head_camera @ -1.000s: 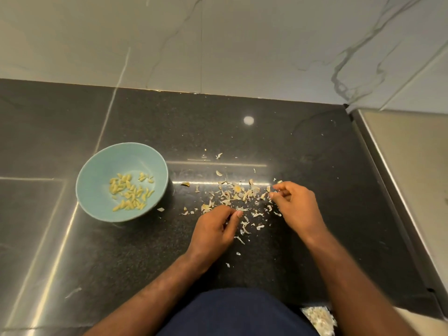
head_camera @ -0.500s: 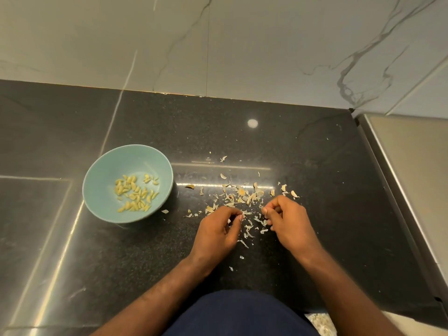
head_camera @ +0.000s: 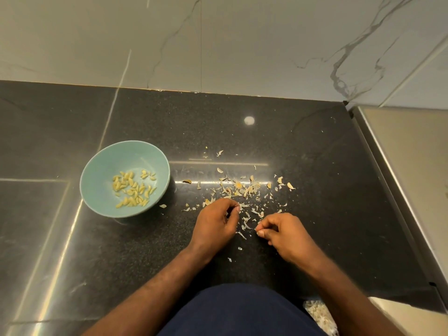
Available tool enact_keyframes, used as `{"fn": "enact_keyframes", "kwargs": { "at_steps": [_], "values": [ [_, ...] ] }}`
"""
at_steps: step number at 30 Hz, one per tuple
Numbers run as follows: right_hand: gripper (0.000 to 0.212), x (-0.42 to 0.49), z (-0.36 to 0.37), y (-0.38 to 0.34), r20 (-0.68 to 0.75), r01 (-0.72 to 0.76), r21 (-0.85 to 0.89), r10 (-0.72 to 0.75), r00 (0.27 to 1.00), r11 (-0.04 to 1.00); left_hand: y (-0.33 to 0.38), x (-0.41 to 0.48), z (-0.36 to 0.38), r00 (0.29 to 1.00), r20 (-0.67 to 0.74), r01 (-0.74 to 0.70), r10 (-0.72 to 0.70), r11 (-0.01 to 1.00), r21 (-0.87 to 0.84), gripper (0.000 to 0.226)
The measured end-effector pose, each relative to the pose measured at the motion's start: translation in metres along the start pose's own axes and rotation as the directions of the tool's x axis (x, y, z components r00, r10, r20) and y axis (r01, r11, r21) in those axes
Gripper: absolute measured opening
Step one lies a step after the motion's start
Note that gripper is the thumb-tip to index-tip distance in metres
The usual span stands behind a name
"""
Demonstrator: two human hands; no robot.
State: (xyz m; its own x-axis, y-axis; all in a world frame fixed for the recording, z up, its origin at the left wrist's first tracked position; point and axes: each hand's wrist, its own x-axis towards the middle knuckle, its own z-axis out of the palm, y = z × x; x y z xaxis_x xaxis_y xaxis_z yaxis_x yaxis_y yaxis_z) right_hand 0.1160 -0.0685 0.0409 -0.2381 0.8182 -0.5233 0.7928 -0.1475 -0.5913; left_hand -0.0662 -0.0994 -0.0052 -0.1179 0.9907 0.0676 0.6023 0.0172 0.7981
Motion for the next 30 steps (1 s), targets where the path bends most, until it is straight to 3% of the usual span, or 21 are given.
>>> {"fn": "enact_keyframes", "kwargs": {
  "at_steps": [6,12,23,30],
  "values": [
    [0.02,0.014,-0.01,-0.016,0.061,-0.049,-0.149,0.058,0.996,0.988,0.002,-0.001,-0.001,1.0,0.005,-0.003,0.003,1.0,0.015,0.008],
    [0.017,0.01,-0.023,-0.002,0.118,-0.043,0.059,0.036,0.992,0.997,0.002,0.0,0.0,1.0,-0.007,0.001,-0.001,1.0,0.03,0.008],
    [0.027,0.011,-0.013,-0.018,0.034,-0.074,-0.185,0.081,0.996,0.98,0.002,0.0,0.001,1.0,-0.005,0.025,-0.025,0.999,0.02,0.009],
    [0.014,0.015,-0.007,-0.023,-0.027,-0.09,-0.294,0.086,0.996,0.952,0.002,-0.001,0.002,0.999,-0.016,0.038,-0.038,0.999,0.025,0.01]
  ]
}}
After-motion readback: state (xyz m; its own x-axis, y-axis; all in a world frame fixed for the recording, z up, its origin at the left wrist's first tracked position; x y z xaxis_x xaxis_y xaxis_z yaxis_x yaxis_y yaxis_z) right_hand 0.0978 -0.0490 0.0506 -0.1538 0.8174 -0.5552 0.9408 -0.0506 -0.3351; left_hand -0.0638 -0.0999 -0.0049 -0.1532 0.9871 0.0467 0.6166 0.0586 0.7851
